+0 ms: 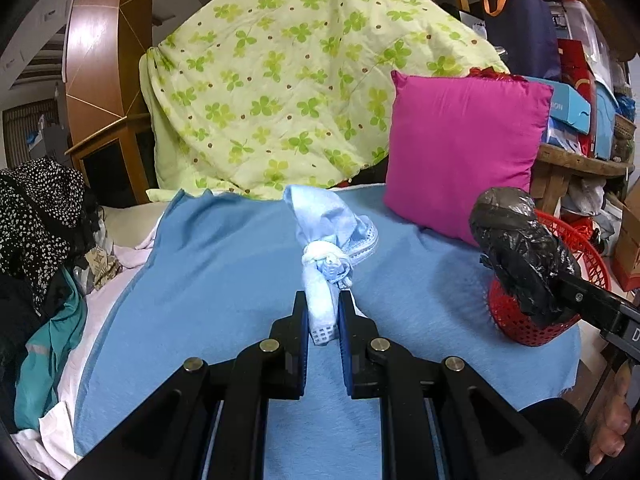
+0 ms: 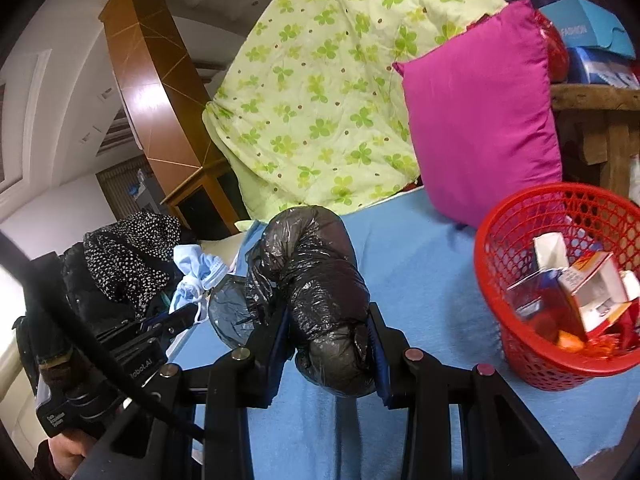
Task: Collect trash
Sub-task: 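Carry the black bag with the right gripper while the left carries the blue cloth toward the basket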
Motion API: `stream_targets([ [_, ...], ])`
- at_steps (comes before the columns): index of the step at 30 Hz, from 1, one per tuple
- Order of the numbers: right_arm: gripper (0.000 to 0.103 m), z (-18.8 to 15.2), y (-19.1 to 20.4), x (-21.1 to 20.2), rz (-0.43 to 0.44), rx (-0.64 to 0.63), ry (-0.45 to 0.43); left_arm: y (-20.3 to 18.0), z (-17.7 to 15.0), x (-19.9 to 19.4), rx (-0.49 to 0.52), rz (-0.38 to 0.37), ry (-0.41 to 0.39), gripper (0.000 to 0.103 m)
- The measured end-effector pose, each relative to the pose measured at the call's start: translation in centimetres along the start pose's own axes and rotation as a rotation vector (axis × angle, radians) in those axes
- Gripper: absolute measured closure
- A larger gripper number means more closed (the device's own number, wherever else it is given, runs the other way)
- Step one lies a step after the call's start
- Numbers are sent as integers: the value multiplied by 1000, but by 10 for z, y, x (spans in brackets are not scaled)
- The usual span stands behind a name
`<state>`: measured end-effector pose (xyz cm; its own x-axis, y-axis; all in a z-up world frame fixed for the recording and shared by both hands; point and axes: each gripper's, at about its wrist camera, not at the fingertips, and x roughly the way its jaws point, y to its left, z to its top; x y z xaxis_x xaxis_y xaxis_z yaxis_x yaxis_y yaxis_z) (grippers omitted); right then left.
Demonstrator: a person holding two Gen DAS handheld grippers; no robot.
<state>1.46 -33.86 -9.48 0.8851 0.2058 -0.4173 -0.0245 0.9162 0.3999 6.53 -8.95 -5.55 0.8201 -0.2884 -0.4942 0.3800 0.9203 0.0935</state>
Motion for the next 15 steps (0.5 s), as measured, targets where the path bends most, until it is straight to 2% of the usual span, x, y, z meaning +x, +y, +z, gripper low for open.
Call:
stream_targets([
  [15,64,1,3,-33,1,-29,-48,-13,9,-15,26,-1,-31,89],
])
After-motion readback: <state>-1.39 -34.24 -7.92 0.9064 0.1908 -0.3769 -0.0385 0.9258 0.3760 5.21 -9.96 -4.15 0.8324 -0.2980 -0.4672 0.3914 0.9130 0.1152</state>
